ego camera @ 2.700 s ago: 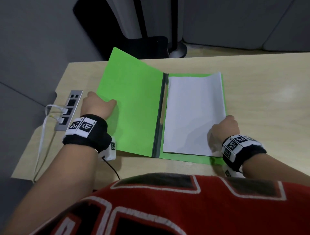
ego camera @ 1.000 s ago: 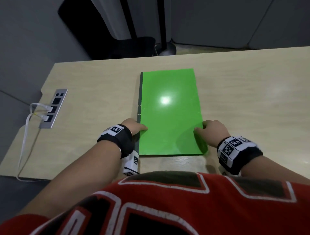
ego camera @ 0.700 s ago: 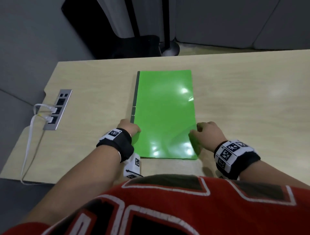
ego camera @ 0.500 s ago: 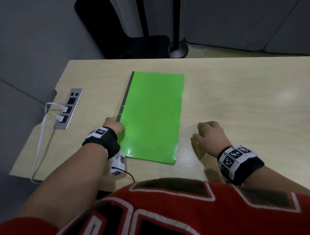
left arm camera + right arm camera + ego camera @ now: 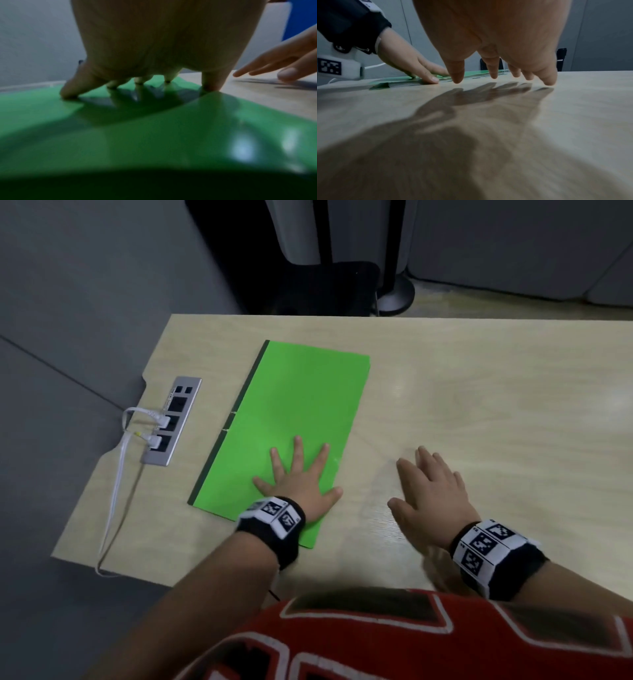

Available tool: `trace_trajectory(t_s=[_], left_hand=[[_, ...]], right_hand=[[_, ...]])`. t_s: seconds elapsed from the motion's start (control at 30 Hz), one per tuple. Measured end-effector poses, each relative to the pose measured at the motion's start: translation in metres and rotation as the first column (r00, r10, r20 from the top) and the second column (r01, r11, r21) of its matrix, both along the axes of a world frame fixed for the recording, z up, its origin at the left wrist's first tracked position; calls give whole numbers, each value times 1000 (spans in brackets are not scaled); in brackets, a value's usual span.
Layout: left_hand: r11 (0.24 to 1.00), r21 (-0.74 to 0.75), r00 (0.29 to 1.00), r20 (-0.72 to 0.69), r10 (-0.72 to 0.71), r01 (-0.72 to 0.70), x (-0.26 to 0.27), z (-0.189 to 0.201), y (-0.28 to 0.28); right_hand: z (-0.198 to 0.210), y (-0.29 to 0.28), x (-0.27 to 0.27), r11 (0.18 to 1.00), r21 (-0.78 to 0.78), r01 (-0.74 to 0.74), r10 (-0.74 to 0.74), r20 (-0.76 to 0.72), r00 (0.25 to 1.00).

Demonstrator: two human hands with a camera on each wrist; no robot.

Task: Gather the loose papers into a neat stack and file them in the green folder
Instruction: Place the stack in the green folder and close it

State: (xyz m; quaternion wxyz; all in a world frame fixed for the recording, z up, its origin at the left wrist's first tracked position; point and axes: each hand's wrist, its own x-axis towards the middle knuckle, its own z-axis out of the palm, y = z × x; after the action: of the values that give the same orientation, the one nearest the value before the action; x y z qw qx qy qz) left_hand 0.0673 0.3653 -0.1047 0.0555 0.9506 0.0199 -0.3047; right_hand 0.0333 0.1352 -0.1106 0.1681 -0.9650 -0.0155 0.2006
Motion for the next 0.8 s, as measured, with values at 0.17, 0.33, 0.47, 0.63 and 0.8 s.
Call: trace_trajectory(t_s=[0.17, 0.33, 0.47, 0.63, 0.8], left_hand=[[995, 41, 996, -20, 90, -89, 3, -13, 4], [970, 55, 970, -36, 239, -237, 20, -9, 18], [971, 56, 972, -41, 233, -231, 21, -9, 20], [976, 66, 976, -41, 212, -209, 17, -6, 19], [983, 93, 986, -34, 161, -158, 12, -5, 14]], right_hand=[[-3, -4, -2, 999, -29, -31, 30, -30, 999], [-3, -11, -3, 999, -5, -42, 42, -19, 999], [-4, -19, -5, 998, -4, -65, 65, -9, 998], [6, -40, -9, 999, 22, -42, 41, 18, 999], [12, -66, -14, 1000, 12, -7, 6, 39, 999]])
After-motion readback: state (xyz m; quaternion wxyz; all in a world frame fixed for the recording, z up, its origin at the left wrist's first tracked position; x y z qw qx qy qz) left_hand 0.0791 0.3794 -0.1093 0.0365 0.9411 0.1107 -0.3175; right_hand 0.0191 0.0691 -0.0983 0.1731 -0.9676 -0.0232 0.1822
